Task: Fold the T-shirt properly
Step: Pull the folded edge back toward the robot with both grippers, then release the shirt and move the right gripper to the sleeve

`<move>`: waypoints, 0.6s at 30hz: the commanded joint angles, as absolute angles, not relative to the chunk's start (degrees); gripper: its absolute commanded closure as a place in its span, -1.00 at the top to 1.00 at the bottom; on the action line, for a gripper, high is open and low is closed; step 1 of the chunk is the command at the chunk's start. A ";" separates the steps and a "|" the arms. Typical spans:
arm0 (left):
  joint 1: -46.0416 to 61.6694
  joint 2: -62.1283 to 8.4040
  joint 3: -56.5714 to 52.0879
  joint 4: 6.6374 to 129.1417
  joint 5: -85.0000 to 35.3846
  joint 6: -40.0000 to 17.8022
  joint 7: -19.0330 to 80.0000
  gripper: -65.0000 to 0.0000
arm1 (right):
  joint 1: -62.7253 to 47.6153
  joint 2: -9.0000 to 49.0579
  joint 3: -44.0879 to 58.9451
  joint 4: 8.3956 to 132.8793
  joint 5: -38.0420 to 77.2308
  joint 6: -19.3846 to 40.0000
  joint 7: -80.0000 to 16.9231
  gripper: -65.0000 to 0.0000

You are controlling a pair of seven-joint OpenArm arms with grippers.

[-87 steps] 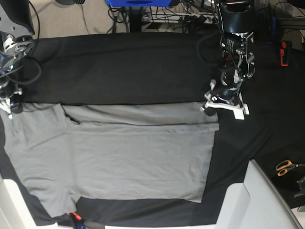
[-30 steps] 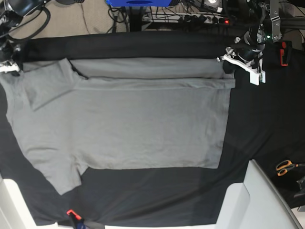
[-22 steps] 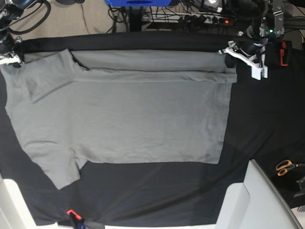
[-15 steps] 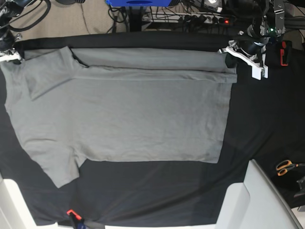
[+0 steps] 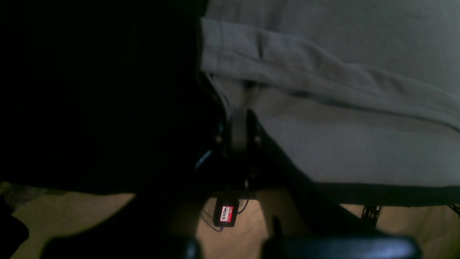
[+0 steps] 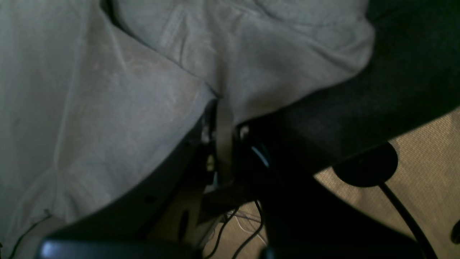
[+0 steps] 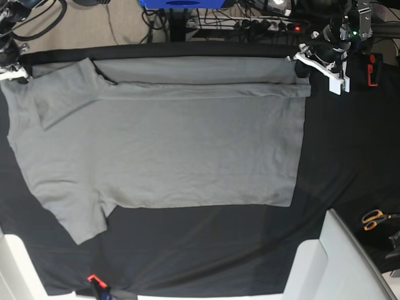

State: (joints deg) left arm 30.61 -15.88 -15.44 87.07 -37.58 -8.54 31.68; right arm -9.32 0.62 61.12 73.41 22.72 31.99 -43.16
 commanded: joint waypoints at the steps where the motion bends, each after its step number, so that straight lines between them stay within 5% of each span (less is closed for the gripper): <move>1: 30.73 -16.75 -15.96 87.52 -37.41 -8.13 30.81 -1.00 | -9.54 1.54 61.41 74.51 23.34 32.04 -42.07 -0.98; 13: 30.81 -16.84 -15.96 87.52 -37.41 -8.13 30.99 -1.00 | -9.36 1.54 61.41 74.51 23.34 31.60 -42.07 -0.94; 15: 30.90 -16.92 -15.96 87.43 -37.32 -7.96 30.99 -1.00 | -9.36 1.54 61.41 74.51 23.34 31.52 -42.07 -0.82; 18: 31.08 -17.54 -15.96 87.43 -37.32 -7.96 31.08 -1.00 | -9.54 0.84 61.41 74.51 23.34 31.52 -42.07 -0.35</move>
State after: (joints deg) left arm 30.68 -16.71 -15.44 86.85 -37.54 -8.34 31.94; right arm -9.56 0.45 61.14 73.41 22.48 31.07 -42.87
